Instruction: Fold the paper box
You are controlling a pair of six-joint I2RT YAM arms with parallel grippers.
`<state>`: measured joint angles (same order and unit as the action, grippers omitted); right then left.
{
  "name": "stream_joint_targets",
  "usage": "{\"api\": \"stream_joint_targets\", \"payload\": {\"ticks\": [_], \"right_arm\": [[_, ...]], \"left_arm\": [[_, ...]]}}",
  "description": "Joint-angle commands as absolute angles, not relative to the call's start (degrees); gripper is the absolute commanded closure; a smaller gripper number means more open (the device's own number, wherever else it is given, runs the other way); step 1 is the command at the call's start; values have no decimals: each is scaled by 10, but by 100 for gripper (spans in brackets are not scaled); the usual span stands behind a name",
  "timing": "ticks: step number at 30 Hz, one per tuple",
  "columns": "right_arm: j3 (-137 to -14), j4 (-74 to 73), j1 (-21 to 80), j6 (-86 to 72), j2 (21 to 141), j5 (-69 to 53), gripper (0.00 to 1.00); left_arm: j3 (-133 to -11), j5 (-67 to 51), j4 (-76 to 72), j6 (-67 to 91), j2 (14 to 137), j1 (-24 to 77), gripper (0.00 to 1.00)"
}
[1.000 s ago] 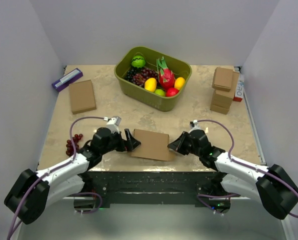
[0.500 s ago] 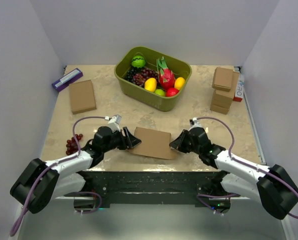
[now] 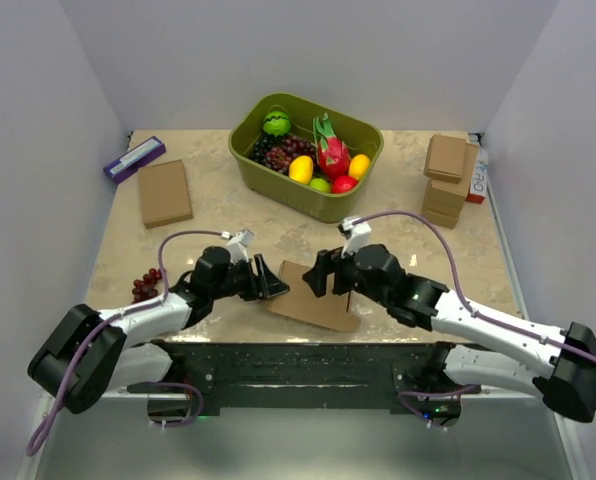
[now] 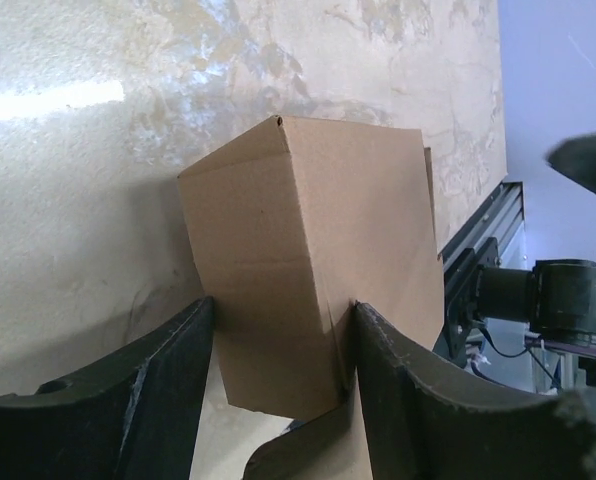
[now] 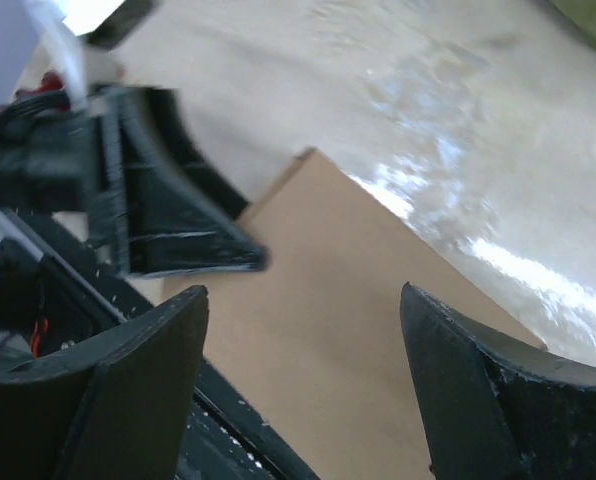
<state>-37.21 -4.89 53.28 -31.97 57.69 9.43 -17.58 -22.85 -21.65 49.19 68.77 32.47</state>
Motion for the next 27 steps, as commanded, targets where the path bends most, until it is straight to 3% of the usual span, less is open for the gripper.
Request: {"api": "stream_joint_targets", "payload": {"ticks": [1, 5, 14, 27], "right_arm": [[-431, -60, 641, -193, 604, 220, 17], [-448, -61, 751, -142, 646, 295, 16], [-492, -105, 899, -145, 786, 484, 14], [-584, -223, 925, -259, 993, 645, 14]], "left_arm": [[-215, -291, -162, 495, 679, 302, 60], [-231, -312, -109, 494, 670, 280, 62], [-273, -348, 20, 463, 657, 252, 63], [-279, -407, 78, 457, 625, 211, 64]]}}
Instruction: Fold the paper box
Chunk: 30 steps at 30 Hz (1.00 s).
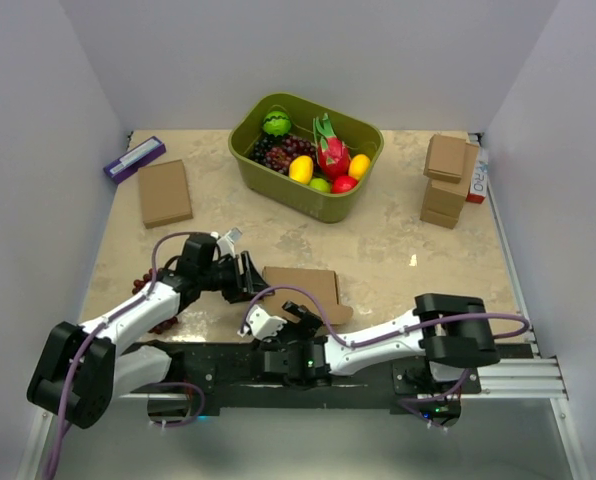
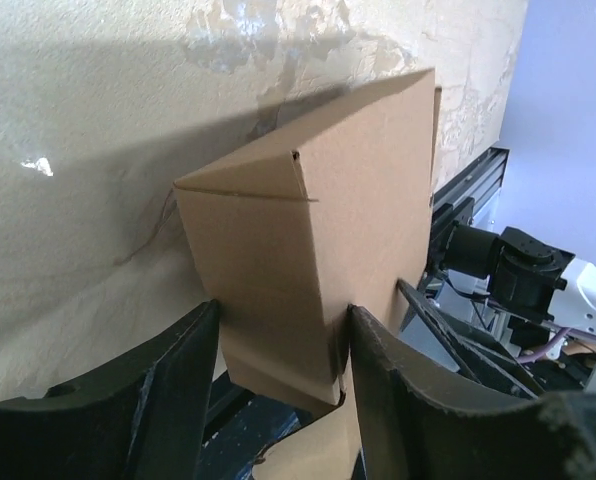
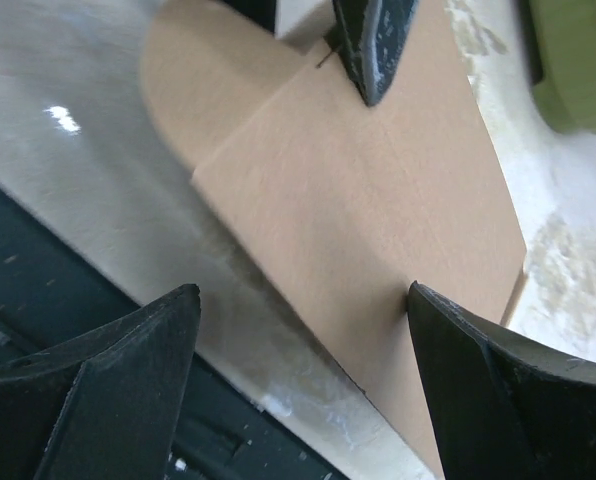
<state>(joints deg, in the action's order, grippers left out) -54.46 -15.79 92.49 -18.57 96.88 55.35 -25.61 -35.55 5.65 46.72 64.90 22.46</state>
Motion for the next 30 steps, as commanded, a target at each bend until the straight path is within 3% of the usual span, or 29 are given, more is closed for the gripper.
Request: {"api": "stream_joint_targets", "payload": {"ticks": [1, 7, 14, 17, 18, 21, 24, 30], "right_arm": [[-586, -235, 925, -280, 1000, 654, 14], [-618, -330, 925, -353, 1050, 734, 14], [-619, -283, 924, -305, 1074, 728, 14], [-600, -264, 924, -303, 1045, 707, 13], [-591, -251, 925, -295, 1034, 700, 12], [-550, -191, 923, -244, 982, 672, 12], [-528, -174, 919, -238, 934, 622, 10], [-465, -127, 918, -211, 781, 481, 5]], "left_arm": [[-279, -412, 81, 456, 622, 208, 64], [-280, -425, 101, 442, 620, 205, 64], [-286, -419, 112, 416, 626, 204, 64], [-310, -378, 142, 378, 616, 198, 51], [-316, -367, 159, 368, 614, 192, 40], [-319, -331, 155, 362, 596, 185, 24], [-302, -302, 136, 374, 574, 184, 18], [-268, -239, 118, 370, 526, 184, 16]]}}
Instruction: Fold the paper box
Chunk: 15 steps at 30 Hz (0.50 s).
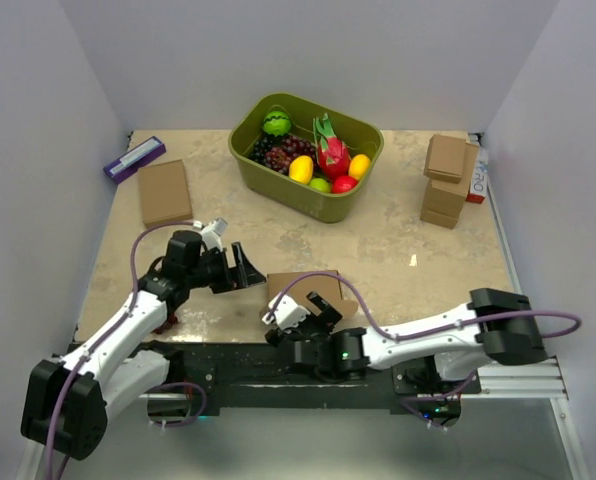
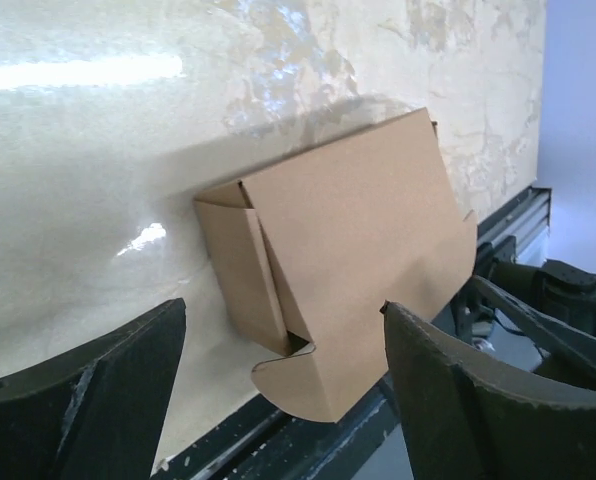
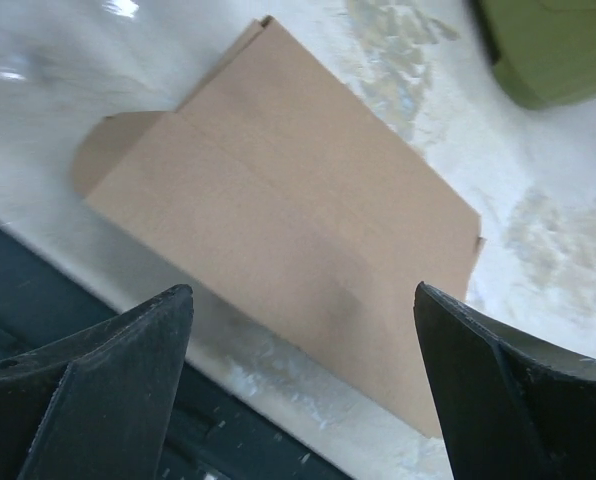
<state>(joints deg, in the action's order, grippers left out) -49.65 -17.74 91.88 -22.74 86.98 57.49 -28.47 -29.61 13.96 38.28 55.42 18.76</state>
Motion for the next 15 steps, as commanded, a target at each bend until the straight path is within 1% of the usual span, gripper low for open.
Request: {"api": "stream_joint_targets", "payload": {"ticks": [1, 2, 5, 6, 8, 9, 11, 12, 14, 15], "right_arm": [[-456, -127, 919, -206, 760, 445, 5], [-454, -130, 918, -207, 719, 433, 5], [-459, -130, 918, -202, 645, 380, 4], [-459, -126, 912, -198, 631, 368, 2], [-473, -148, 881, -216, 613, 330, 1], [-481, -164, 816, -231, 608, 310, 1], [-492, -202, 744, -274, 606, 245, 4], [-491, -206, 678, -282, 604, 216, 4], [-483, -207, 626, -300, 608, 173, 6], [-479, -206, 581, -309, 613, 139, 6]], "left_arm": [[-265, -231, 114, 367, 521, 184, 15], [-264, -223, 107, 366, 518, 184, 15], [-255, -193, 92, 359, 502, 184, 15], [-251, -185, 87, 359, 496, 184, 15], [-243, -178, 77, 352, 493, 184, 15], [-242, -178, 76, 349, 492, 185, 15], [-236, -175, 72, 341, 492, 185, 16], [-234, -176, 70, 338, 493, 185, 16], [-220, -182, 56, 337, 492, 185, 17], [-214, -191, 48, 338, 490, 186, 17]]}}
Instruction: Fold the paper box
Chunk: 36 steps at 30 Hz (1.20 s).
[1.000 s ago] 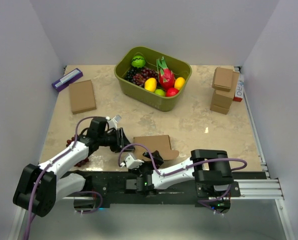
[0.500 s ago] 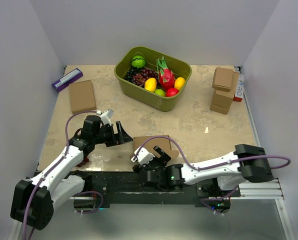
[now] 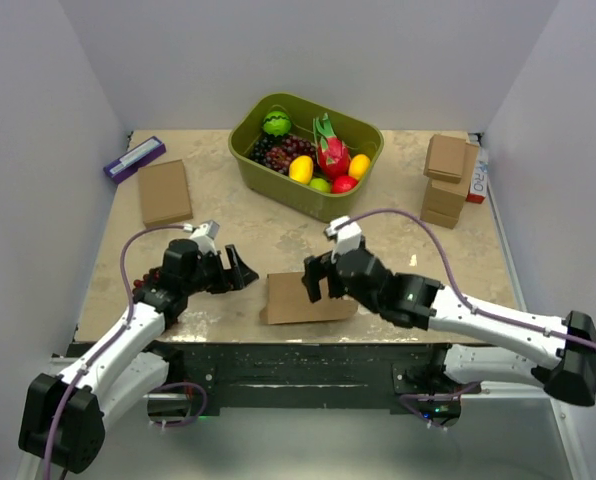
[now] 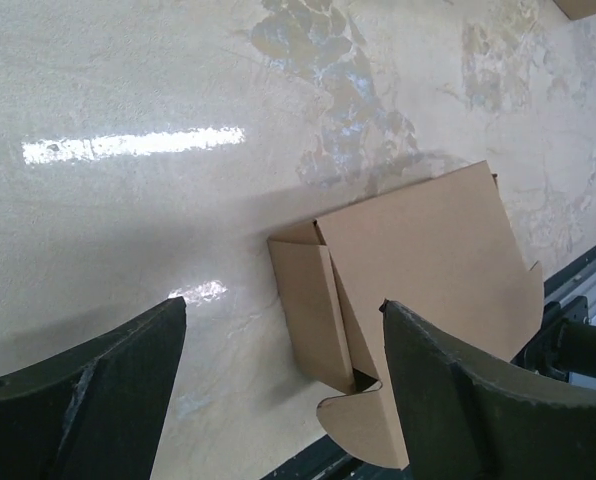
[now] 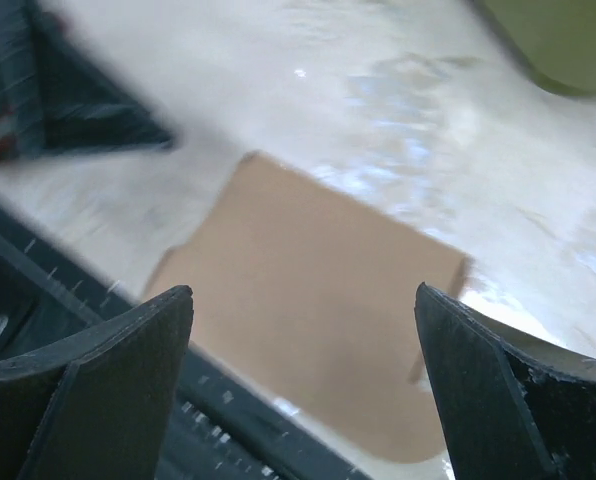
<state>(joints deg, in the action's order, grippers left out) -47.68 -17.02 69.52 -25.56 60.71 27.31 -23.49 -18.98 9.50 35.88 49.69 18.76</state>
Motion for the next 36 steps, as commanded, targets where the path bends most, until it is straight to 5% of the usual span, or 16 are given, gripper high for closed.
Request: {"api": "stream_joint_targets", "payload": {"ticks": [1, 6, 15, 21, 36], "right_arm": [[-466, -203, 557, -313, 626, 123, 6], [-393, -143, 434, -333, 635, 16, 7], [-281, -40, 385, -401, 623, -100, 13], [-220, 48, 362, -430, 670, -123, 27], [-145, 120, 340, -485, 679, -150, 79]], "left_arm": [[-199, -196, 40, 346, 488, 186, 17], [-174, -218, 11, 352, 479, 190, 17], [-142, -241, -35, 359, 472, 192, 17], [-114, -270, -98, 376, 488, 192, 17], [-83, -292, -165, 412, 473, 193, 14]]}}
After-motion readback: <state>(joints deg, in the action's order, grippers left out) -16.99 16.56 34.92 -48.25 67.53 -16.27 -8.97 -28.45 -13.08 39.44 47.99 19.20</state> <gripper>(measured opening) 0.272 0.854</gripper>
